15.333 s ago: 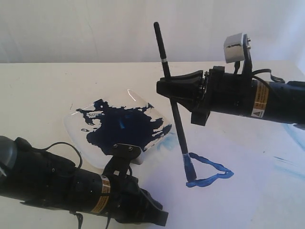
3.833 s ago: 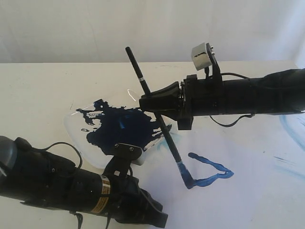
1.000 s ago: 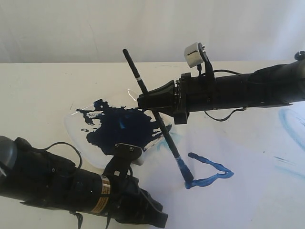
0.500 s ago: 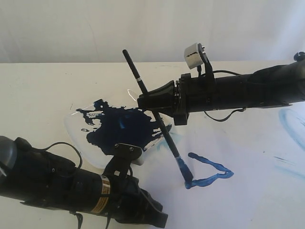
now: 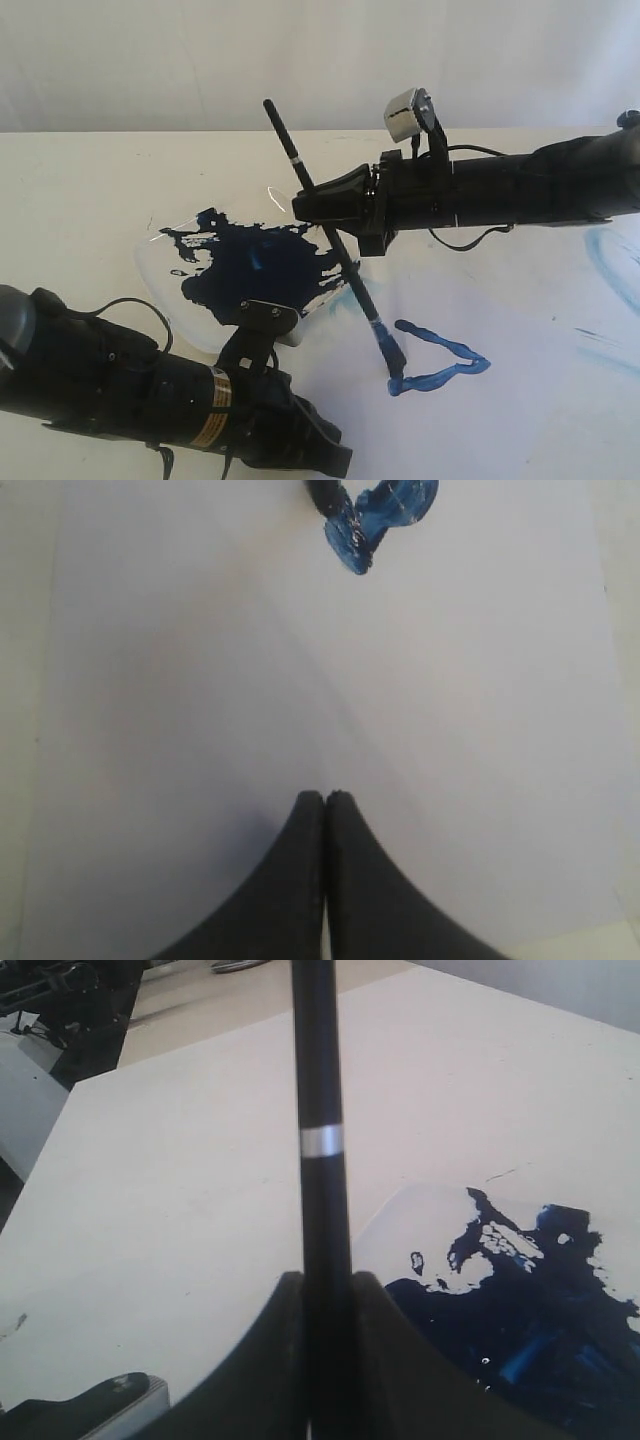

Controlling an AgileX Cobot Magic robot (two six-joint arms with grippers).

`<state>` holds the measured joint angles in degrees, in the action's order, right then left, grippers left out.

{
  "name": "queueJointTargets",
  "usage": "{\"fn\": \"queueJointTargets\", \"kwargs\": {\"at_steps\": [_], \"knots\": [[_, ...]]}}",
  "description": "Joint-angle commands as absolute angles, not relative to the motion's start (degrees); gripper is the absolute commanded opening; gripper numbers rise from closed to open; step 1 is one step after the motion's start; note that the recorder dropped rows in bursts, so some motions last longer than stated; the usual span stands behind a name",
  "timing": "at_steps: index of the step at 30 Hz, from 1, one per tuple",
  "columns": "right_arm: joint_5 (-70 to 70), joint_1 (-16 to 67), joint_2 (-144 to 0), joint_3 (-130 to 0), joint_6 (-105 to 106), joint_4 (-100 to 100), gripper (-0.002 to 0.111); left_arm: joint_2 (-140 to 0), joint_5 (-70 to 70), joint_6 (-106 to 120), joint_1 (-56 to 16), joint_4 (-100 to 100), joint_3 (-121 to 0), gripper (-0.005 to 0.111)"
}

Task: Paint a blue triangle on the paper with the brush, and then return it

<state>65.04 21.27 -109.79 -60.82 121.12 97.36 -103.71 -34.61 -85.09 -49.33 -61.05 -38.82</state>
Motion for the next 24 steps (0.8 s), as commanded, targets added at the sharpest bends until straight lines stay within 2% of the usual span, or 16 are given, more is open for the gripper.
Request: {"fn": "queueJointTargets", "kwargs": {"at_steps": [1, 24], "knots": [[64.56, 20.51, -109.85, -61.07, 122.07, 97.95, 0.000, -103.98, -30.22, -84.98, -49.33, -62.28, -37.77, 0.000], [59.76, 20.51, -109.85, -63.86, 122.07, 98.02, 0.000, -103.98, -30.22, -84.98, -49.33, -62.28, -37.77, 0.000]]}}
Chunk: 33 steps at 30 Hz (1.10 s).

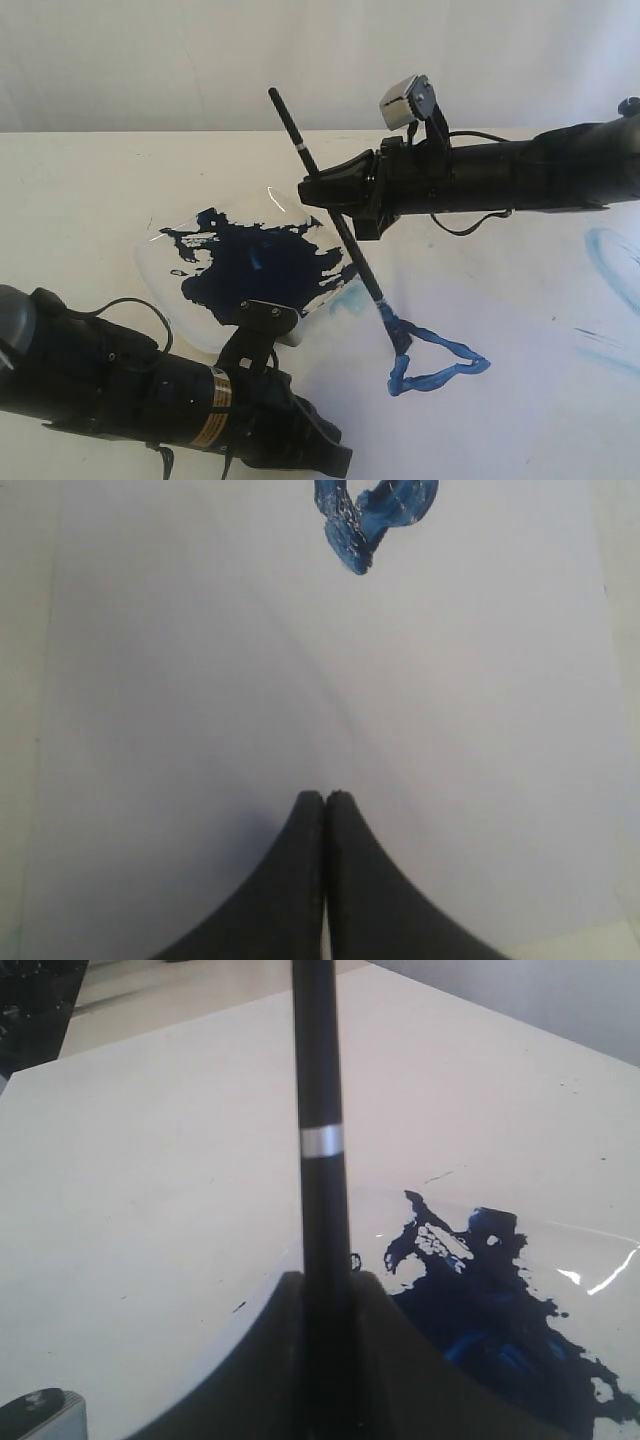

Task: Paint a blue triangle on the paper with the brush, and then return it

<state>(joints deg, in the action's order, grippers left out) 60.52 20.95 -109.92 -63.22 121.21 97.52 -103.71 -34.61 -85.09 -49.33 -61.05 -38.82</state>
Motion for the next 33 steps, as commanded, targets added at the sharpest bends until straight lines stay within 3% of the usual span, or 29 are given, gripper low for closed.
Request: {"fn": "queueJointTargets", "kwargs": {"at_steps": [1, 33], "knots": [[59.76, 20.51, -109.97, -64.10, 122.07, 98.04, 0.000, -103.98, -30.22, -84.98, -49.33, -62.28, -37.77, 0.000], [56.68, 20.51, -111.56, -68.15, 122.07, 98.07, 0.000, -103.98, -30.22, -84.98, -49.33, -62.28, -37.77, 0.000]]}}
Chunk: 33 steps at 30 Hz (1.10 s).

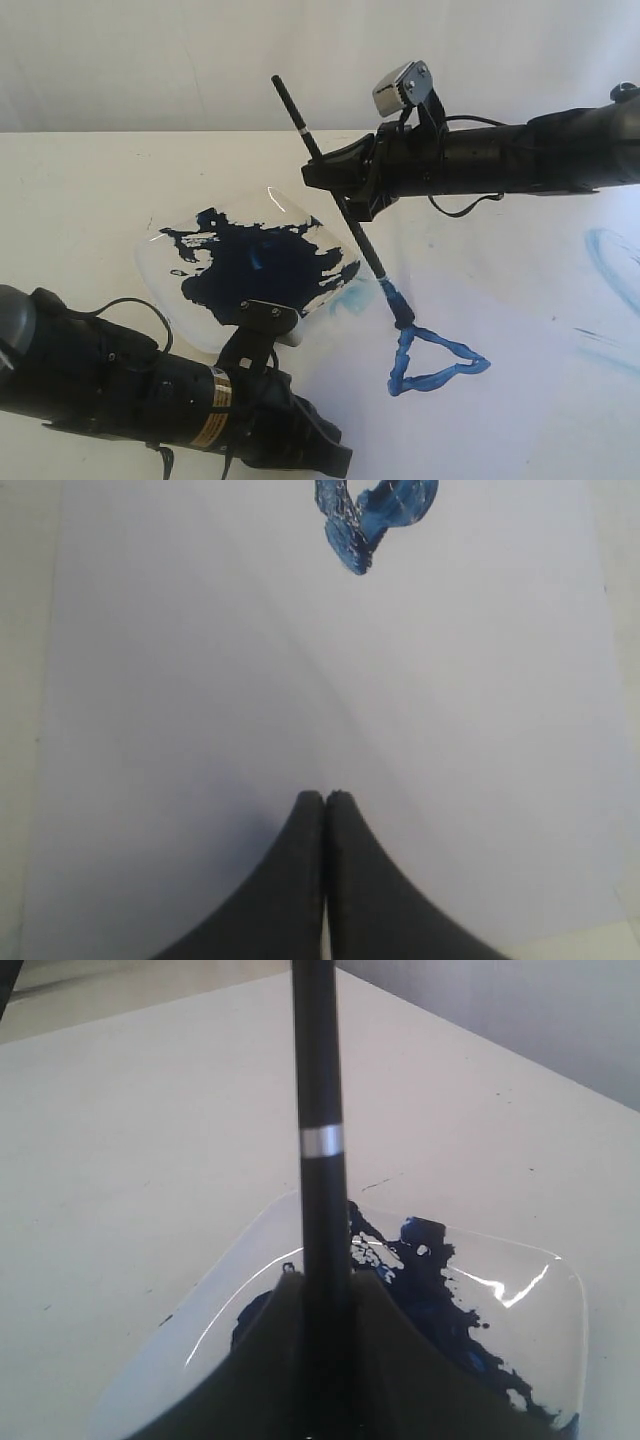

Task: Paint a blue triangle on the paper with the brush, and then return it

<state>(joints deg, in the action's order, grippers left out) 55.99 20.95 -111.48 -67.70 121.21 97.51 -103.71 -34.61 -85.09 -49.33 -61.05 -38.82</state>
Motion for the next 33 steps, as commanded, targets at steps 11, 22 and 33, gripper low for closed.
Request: {"fn": "queueJointTargets", "kwargs": {"at_steps": [11, 22, 33], "knots": [[59.20, 20.51, -111.56, -67.92, 122.07, 97.60, 0.000, -103.98, -30.22, -84.98, -49.33, -62.28, -37.77, 0.000], [61.55, 20.51, -111.56, -67.92, 119.40, 94.35, 0.000, -103.98, -30.22, -84.98, -49.33, -62.28, -37.77, 0.000], [63.34, 20.51, -111.56, -67.92, 116.88, 91.85, 0.000, -103.98, -30.22, -84.98, -49.33, -62.28, -37.77, 0.000]]}}
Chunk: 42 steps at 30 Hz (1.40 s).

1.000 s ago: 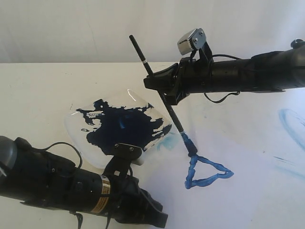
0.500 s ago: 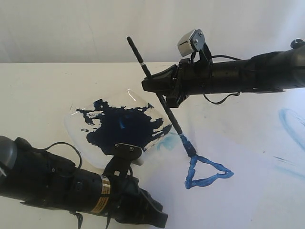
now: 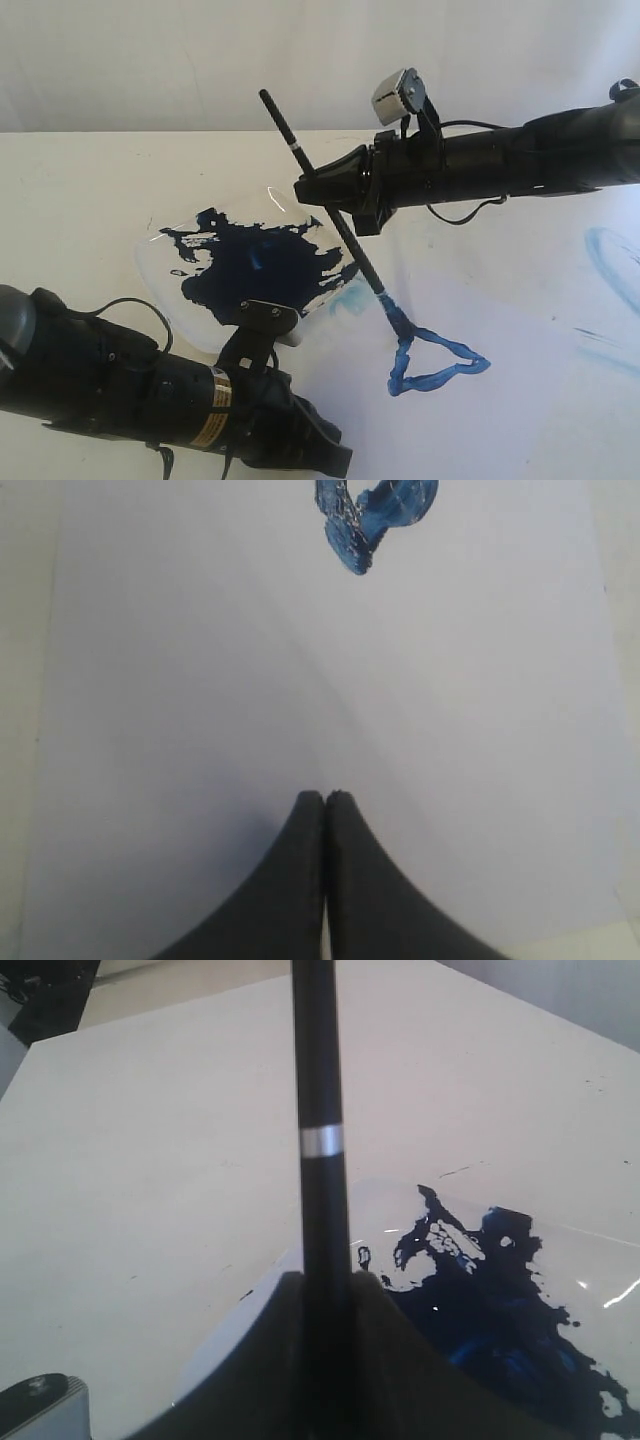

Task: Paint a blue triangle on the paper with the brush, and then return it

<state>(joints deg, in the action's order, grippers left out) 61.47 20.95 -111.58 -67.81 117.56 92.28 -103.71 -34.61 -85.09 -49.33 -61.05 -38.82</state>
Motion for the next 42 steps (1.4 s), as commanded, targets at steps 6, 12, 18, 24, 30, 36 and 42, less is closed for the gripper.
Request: {"fn": "queueJointTargets", "kwargs": {"at_steps": [6, 12, 18, 24, 30, 36, 42], "knots": [[64.29, 20.51, -111.56, -67.92, 116.44, 91.47, 0.000, -103.98, -30.22, -84.98, -49.33, -62.28, -37.77, 0.000], [65.25, 20.51, -111.56, -67.92, 115.25, 90.30, 0.000, -103.98, -30.22, -84.98, -49.33, -62.28, -37.77, 0.000], [66.88, 20.51, -111.56, -67.71, 115.21, 89.89, 0.000, -103.98, -30.22, -84.98, -49.33, -62.28, -37.77, 0.000], [68.24, 20.64, -111.56, -67.71, 114.67, 89.89, 0.000, -103.98, -30.22, -84.98, -49.33, -62.28, -37.77, 0.000], [69.15, 20.64, -111.56, -67.09, 114.14, 89.29, 0.000, -103.98, -30.22, -84.98, -49.33, -62.28, -37.77, 0.000], [69.96, 20.64, -111.56, -65.77, 114.14, 89.85, 0.000, -103.98, -30.22, -84.98, -49.33, -62.28, -37.77, 0.000], [69.96, 20.64, -111.45, -65.51, 114.14, 90.32, 0.000, -103.98, -30.22, -84.98, -49.33, -62.28, -37.77, 0.000]]}}
